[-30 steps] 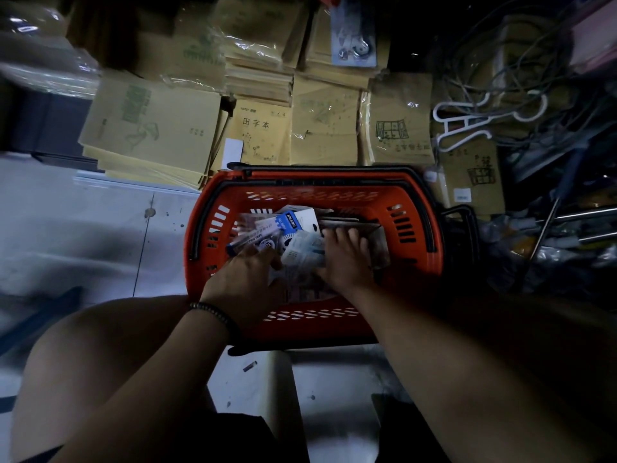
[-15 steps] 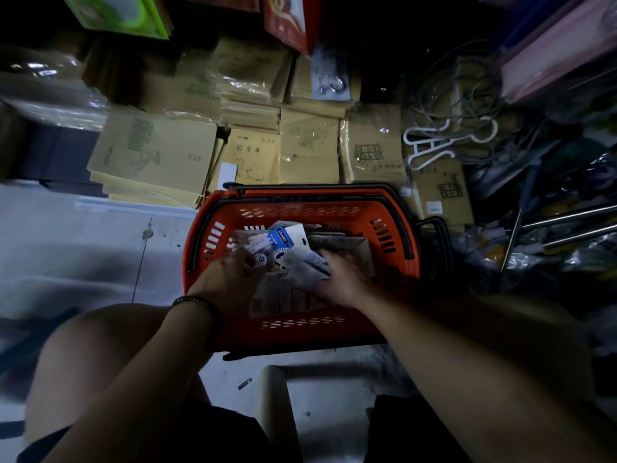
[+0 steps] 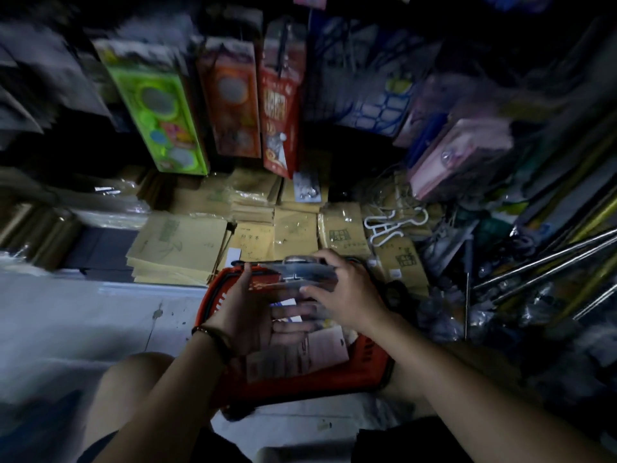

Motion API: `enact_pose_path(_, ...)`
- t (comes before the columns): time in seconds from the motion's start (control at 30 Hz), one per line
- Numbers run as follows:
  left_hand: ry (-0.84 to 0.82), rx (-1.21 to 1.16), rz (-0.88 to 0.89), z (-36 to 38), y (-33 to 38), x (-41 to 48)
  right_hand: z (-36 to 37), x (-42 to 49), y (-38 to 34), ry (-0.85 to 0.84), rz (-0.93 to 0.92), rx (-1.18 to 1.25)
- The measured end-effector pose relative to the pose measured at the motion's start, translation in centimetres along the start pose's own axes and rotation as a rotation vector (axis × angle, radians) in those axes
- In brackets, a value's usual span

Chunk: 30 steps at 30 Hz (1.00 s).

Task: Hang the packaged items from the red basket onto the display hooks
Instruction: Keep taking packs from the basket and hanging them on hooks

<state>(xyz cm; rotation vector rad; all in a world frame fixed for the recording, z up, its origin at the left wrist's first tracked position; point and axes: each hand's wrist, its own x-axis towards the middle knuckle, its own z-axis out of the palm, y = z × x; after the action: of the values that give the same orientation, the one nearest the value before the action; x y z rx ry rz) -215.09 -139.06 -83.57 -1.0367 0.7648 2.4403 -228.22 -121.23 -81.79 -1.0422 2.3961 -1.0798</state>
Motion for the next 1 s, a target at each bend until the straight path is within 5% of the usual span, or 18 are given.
enact_pose_path(0.27,-0.044,0.117,0.358,7.1,2.4,-7.1,-6.3,-1.6,-5.3,0.002,-0.455,-0.251)
enact_pose_path(0.5,-0.101,0.194,0.536,11.8,2.7,-10.6,-12.9,-2.1,-9.4,0.053,-0.414,-0.433)
enact_pose_path(0.73,-0.073,0.292,0.828,18.8,4.7,-14.8,-17.8,-3.0,-15.9,0.111,-0.348,-0.302)
enact_pose_path(1.0,-0.117,0.450,1.071,26.9,8.7,-20.5,-23.8,-2.0,-20.6,0.435,-0.454,-0.266)
